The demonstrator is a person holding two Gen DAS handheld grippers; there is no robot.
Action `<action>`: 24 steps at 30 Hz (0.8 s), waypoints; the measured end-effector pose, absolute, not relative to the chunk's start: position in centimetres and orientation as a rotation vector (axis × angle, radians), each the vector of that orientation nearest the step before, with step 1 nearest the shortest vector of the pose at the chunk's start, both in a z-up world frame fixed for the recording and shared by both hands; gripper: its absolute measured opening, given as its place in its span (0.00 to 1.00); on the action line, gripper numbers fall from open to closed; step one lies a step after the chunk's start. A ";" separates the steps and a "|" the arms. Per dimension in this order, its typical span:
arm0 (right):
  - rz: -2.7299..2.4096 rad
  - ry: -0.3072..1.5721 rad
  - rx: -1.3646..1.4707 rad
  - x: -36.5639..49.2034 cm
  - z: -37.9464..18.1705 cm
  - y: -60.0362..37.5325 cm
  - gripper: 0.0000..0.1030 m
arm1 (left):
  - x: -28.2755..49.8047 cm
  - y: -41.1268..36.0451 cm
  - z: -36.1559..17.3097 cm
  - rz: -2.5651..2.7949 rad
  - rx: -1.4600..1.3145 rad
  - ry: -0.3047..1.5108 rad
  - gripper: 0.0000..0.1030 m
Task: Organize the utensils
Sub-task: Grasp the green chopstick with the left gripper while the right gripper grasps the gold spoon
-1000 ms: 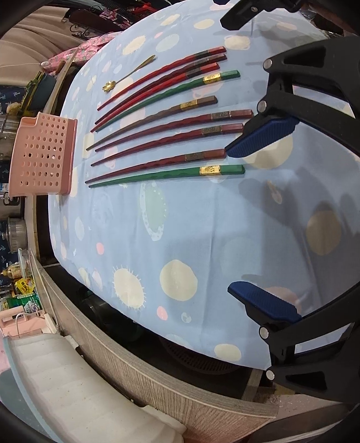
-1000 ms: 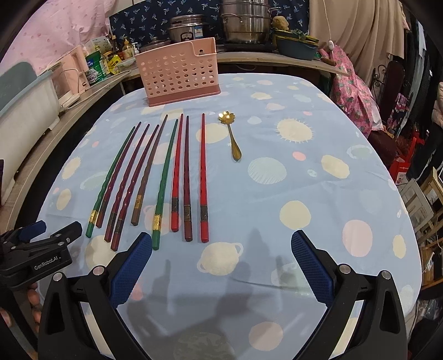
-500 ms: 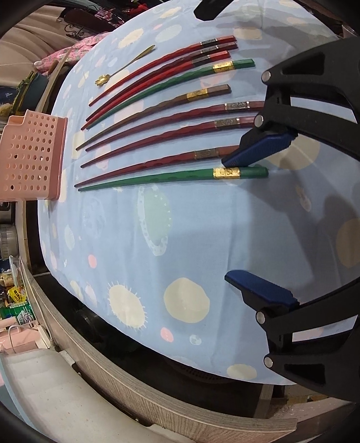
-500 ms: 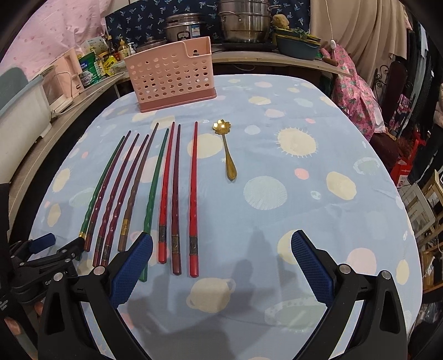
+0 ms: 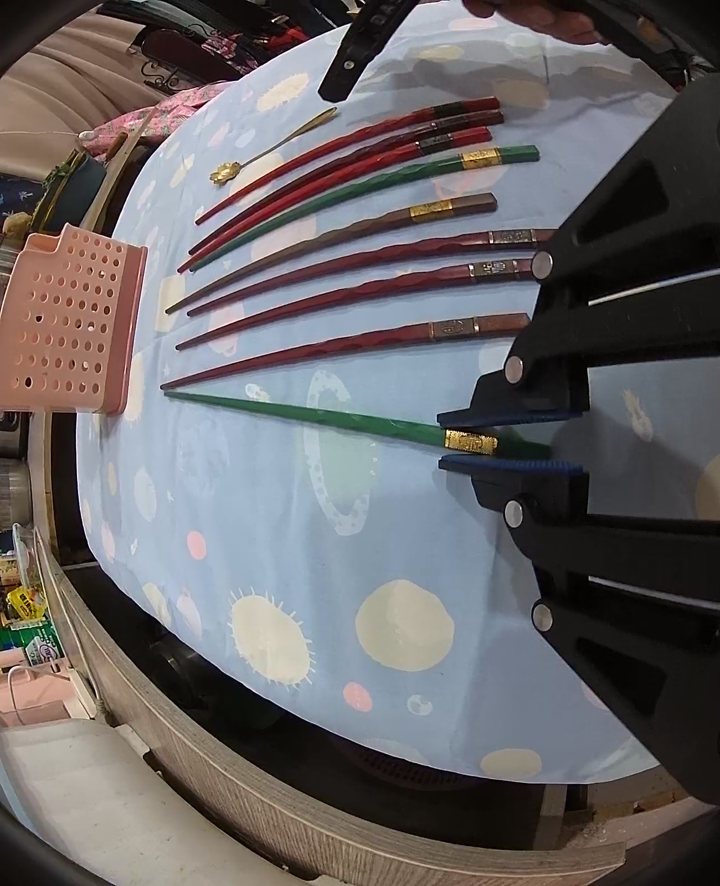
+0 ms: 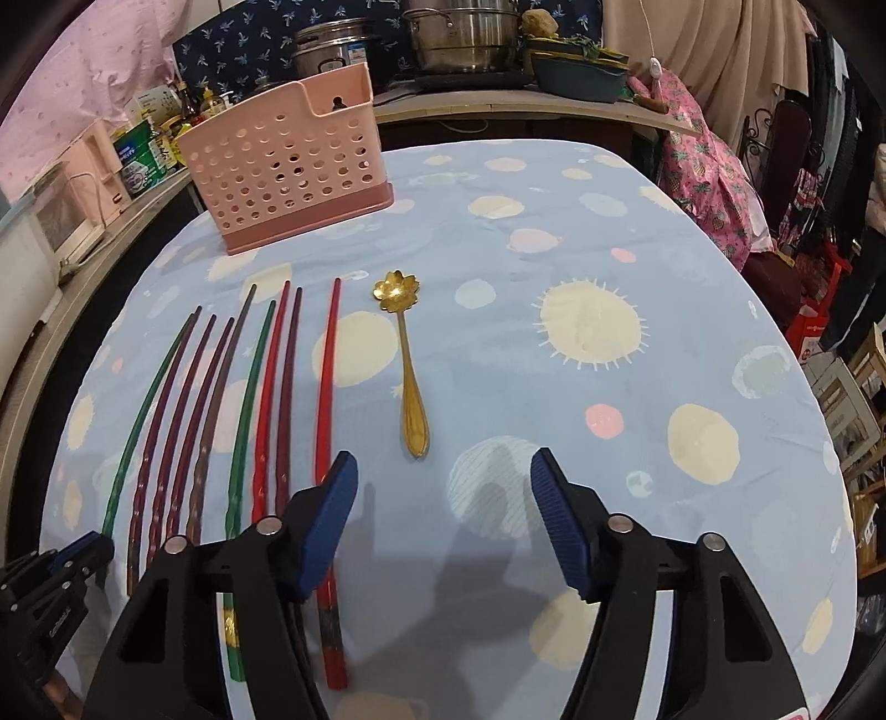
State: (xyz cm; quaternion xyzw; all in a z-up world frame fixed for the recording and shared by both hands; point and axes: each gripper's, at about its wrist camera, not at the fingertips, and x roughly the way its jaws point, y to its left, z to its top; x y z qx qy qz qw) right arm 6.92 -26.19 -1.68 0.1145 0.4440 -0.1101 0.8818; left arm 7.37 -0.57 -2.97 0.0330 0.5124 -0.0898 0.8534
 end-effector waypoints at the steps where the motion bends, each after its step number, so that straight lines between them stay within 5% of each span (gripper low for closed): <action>1: -0.226 0.929 0.251 7.3 -1.9 -26.4 0.51 | 7.4 -0.6 -3.0 -0.190 0.071 1.078 0.09; 8: -0.197 0.949 0.290 8.9 -2.8 -27.1 0.30 | 7.5 -0.7 -3.0 -0.188 0.074 1.079 0.08; 16: -0.184 0.944 0.274 9.2 -2.9 -26.8 0.27 | 7.6 -0.7 -3.0 -0.187 0.078 1.078 0.08; 24: -0.169 0.946 0.250 9.0 -2.9 -26.0 0.11 | 7.6 -0.7 -3.0 -0.187 0.078 1.077 0.08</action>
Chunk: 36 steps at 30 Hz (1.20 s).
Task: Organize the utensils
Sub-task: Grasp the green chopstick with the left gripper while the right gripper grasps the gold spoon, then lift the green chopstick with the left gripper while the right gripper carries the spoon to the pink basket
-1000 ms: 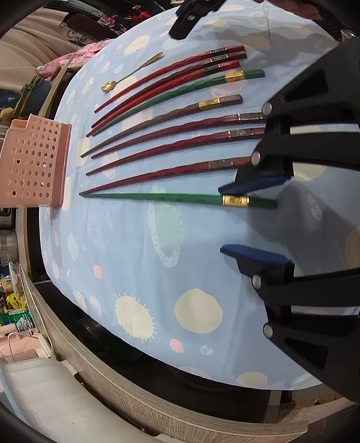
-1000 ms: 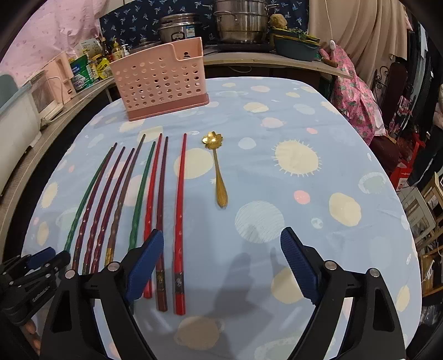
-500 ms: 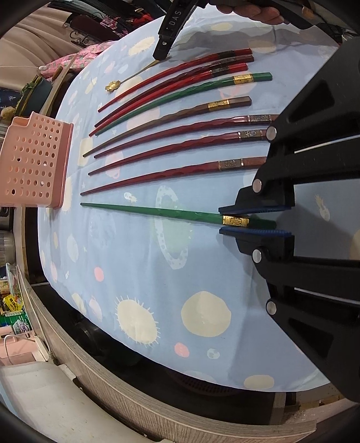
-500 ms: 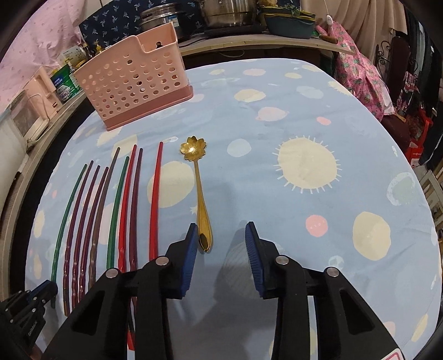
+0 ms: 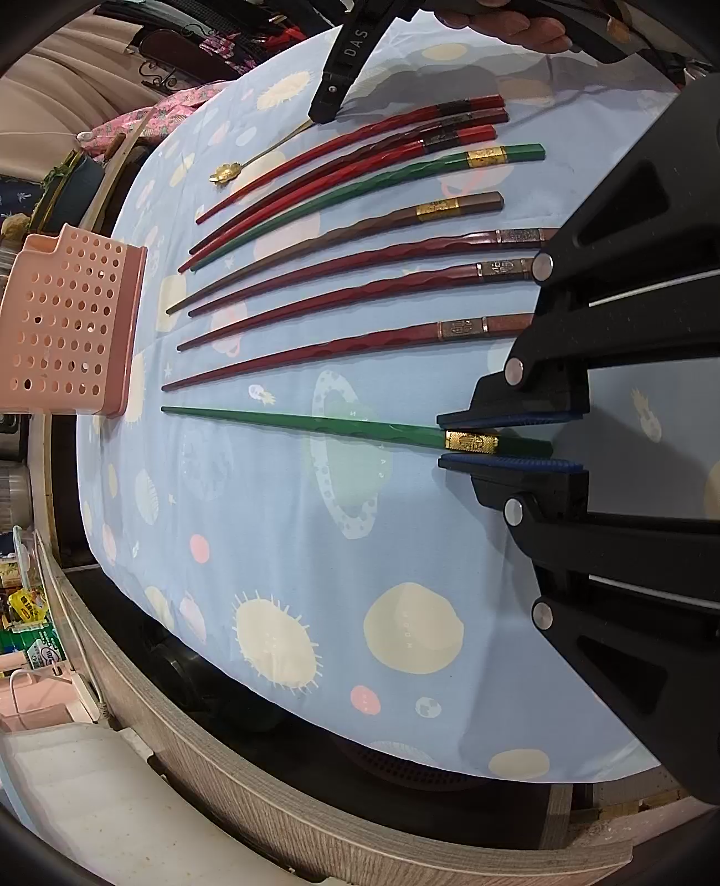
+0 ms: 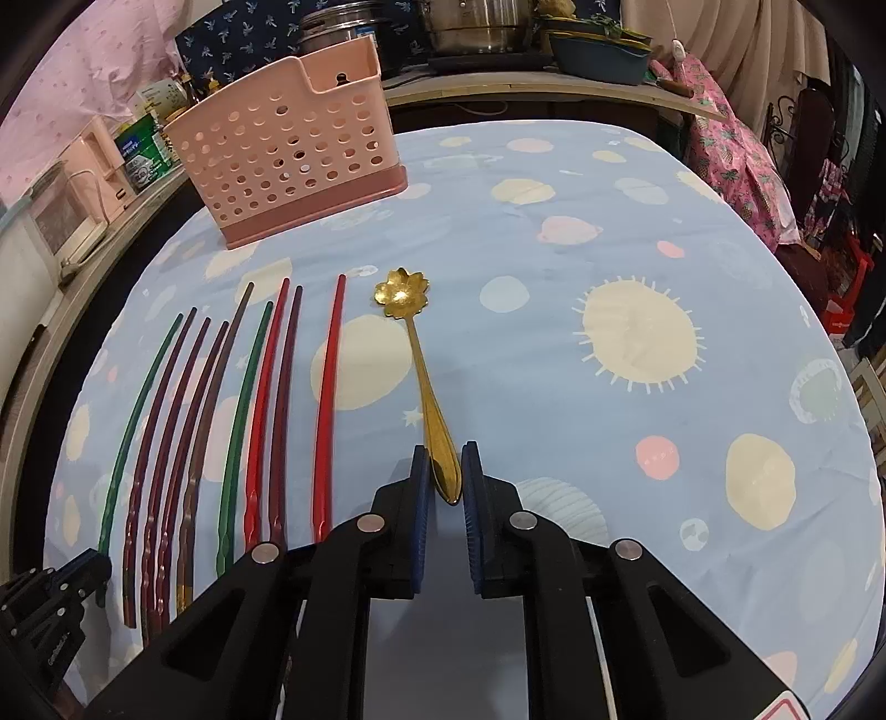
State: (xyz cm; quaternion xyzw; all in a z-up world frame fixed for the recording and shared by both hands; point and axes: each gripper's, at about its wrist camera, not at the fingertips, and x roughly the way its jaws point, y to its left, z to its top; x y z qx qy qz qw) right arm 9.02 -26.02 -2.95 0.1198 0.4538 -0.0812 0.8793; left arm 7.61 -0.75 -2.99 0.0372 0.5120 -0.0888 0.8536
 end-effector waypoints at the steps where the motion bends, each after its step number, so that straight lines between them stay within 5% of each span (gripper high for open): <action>1: -0.165 0.945 0.253 8.9 -2.8 -26.0 0.11 | 7.7 -0.7 -3.0 -0.188 0.076 1.079 0.08; 21: -0.180 0.817 0.238 5.7 3.4 -26.5 0.10 | 6.9 -0.1 2.6 -0.195 0.040 0.964 0.07; 36: -0.169 0.922 0.344 4.6 -1.4 -28.3 0.03 | 7.1 0.0 3.4 -0.194 0.018 0.951 0.07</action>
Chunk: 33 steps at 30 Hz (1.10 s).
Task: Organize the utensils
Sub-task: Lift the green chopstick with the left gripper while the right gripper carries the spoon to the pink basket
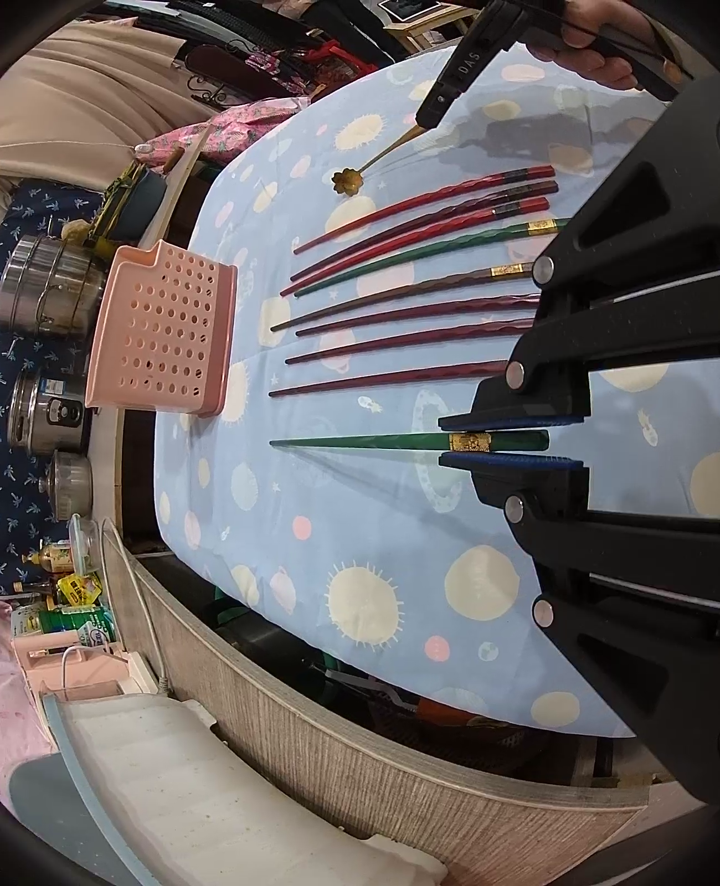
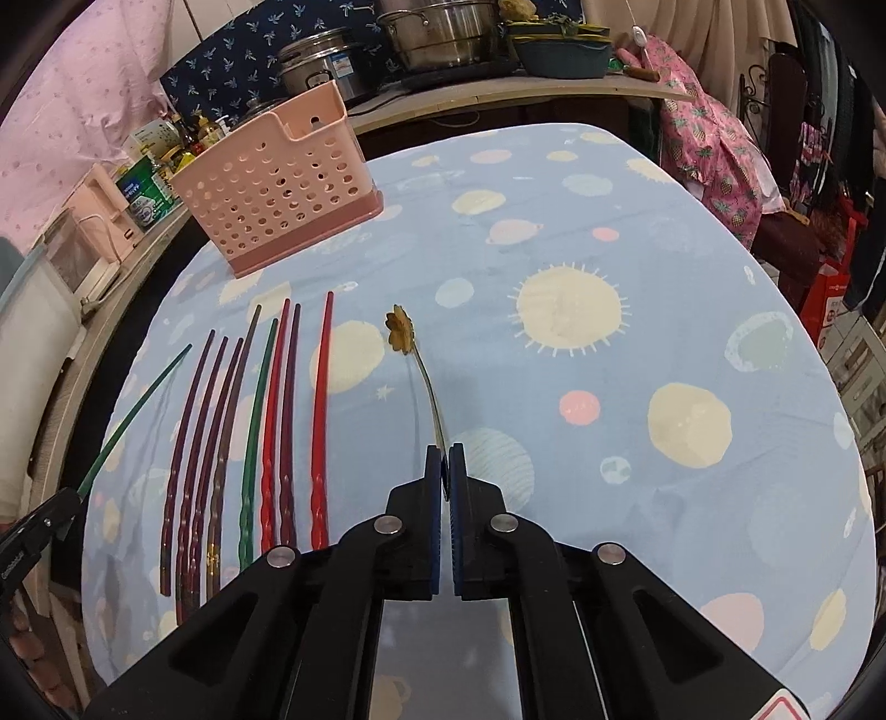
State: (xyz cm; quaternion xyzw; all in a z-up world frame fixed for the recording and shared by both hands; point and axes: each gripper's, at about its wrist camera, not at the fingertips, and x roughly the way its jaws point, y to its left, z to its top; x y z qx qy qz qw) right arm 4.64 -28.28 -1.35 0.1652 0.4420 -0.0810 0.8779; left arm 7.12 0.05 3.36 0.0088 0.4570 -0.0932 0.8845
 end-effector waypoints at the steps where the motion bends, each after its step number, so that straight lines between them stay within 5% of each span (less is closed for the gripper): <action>1: -0.168 0.924 0.341 4.5 -1.4 -28.1 0.03 | 7.1 0.1 3.3 -0.192 0.018 0.952 0.07; 33: -0.085 0.543 0.235 17.1 19.1 -28.5 0.02 | 21.4 -1.1 24.6 -0.213 -0.114 0.545 0.07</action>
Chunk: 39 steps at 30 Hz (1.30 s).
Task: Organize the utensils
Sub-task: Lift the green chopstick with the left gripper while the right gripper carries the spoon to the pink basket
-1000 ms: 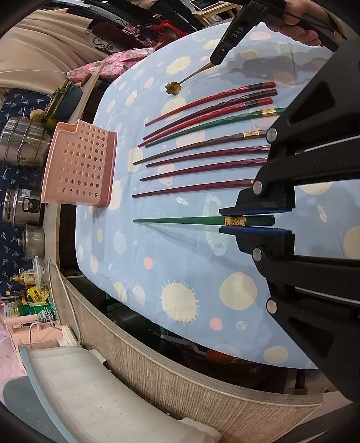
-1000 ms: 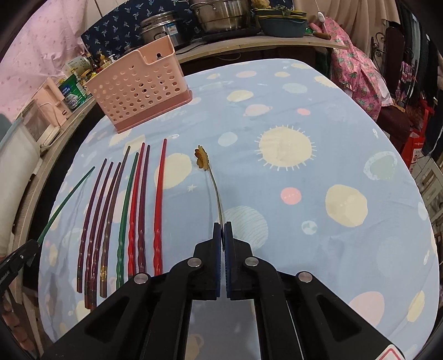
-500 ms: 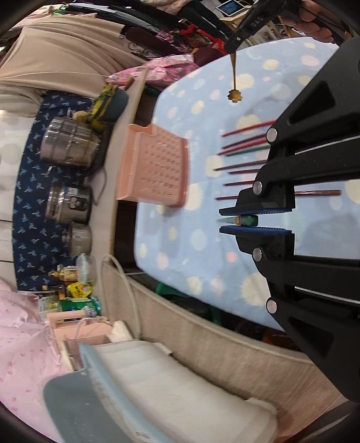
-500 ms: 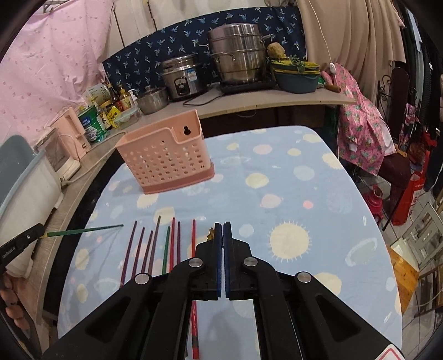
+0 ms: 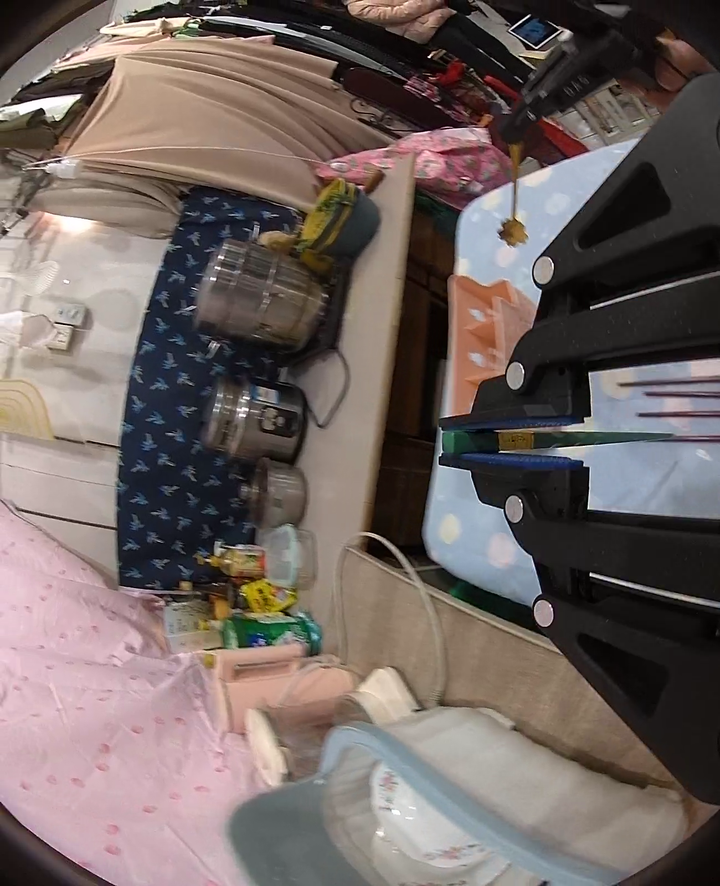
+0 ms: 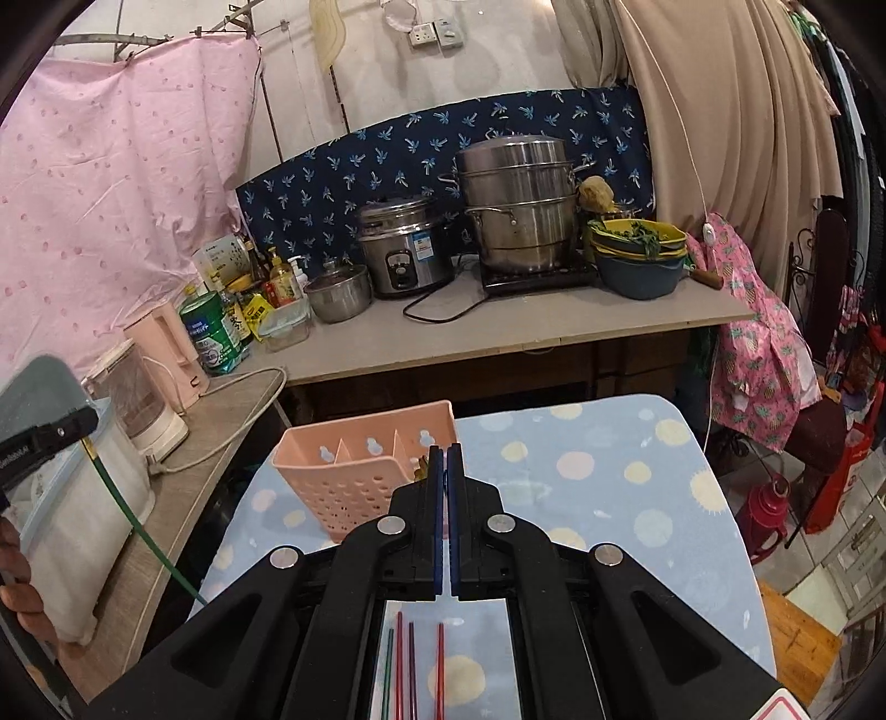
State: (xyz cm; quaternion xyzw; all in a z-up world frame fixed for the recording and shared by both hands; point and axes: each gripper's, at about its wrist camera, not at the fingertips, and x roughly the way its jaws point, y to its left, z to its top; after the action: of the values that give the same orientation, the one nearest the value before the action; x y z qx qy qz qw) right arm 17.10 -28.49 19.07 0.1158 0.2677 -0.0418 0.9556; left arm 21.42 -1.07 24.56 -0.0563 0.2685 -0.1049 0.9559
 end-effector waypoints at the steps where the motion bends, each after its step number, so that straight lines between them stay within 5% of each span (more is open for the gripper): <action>1: -0.087 0.545 0.228 17.9 19.2 -28.5 0.02 | 21.9 -1.3 25.3 -0.215 -0.120 0.528 0.07; 10: -0.073 0.620 0.274 24.1 17.7 -29.6 0.02 | 26.9 -3.5 29.2 -0.224 -0.154 0.424 0.07; 39: -0.044 0.737 0.309 29.1 11.9 -30.3 0.02 | 32.9 -6.2 27.9 -0.217 -0.118 0.422 0.07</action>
State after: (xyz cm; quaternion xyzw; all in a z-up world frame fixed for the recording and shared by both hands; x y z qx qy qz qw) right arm 29.11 -30.27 11.89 0.1506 0.3588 -0.0215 0.9209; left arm 32.92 -6.23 27.86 -0.0585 0.2091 -0.1072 0.9702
